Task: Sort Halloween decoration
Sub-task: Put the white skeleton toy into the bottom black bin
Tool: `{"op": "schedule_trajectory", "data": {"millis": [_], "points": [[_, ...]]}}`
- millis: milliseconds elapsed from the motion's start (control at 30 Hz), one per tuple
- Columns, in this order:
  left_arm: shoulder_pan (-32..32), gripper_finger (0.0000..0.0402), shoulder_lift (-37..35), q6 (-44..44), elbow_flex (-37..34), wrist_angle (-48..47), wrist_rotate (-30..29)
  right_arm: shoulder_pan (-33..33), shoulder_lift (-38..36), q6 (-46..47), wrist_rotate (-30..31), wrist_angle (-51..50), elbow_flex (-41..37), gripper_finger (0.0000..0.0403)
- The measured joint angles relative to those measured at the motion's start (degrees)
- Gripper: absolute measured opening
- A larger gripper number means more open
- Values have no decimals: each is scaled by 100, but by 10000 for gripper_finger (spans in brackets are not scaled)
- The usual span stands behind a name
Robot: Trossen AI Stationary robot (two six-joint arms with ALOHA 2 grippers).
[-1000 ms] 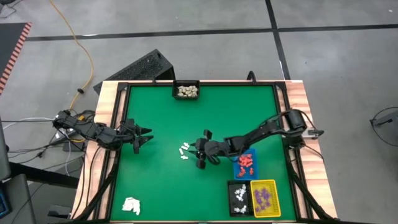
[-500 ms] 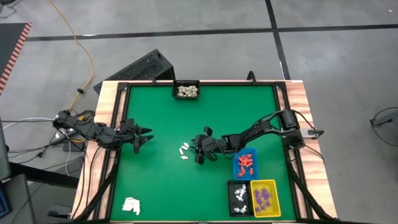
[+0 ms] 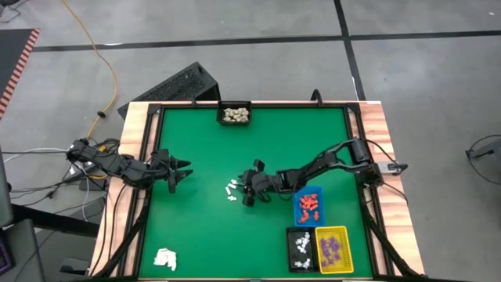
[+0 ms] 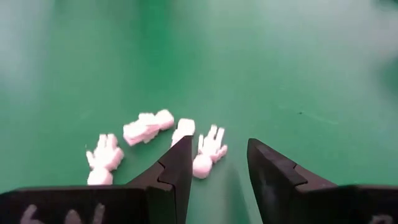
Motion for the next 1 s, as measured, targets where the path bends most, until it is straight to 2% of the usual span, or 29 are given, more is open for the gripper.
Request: {"op": "schedule_trajectory", "data": {"millis": [1000], "points": [[1,189,0,2,0,15,-14,-37,80,8,170,220,15,152]]}}
